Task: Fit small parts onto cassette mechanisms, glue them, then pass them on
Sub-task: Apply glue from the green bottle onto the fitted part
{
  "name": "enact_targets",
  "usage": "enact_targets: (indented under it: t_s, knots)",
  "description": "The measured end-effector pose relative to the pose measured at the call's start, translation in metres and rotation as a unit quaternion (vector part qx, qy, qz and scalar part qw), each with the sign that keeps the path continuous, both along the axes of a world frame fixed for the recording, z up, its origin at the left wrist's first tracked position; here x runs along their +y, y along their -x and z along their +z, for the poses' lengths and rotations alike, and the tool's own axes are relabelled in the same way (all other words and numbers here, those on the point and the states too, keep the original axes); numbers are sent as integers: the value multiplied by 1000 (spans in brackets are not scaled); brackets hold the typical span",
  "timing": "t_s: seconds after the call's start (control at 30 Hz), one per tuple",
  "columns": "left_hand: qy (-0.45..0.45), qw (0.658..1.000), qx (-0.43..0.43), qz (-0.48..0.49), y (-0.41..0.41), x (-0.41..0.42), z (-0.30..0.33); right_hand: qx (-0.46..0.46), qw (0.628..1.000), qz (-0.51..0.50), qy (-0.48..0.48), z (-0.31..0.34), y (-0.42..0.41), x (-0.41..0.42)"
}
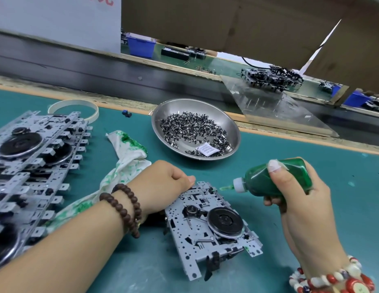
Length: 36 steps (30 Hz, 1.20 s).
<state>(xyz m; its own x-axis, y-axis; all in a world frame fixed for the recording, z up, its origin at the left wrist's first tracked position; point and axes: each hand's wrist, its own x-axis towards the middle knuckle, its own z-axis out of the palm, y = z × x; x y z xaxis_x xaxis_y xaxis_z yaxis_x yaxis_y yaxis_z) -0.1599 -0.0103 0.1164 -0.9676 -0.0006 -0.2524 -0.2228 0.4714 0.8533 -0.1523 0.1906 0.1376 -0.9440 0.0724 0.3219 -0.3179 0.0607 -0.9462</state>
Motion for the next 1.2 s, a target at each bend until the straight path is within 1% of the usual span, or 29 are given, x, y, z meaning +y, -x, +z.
enact_targets:
  t_s: [0.2, 0.67, 1.2]
  knots:
    - [-6, 1000, 2, -8, 1, 0, -1, 7, 1000, -3, -4, 0, 0, 0]
    - [-16, 1000, -2, 11, 0, 1, 0, 18, 1000, 0, -8, 0, 0, -1]
    - [-23, 1000, -1, 1, 0, 0, -1, 6, 1000, -10, -12, 1, 0, 0]
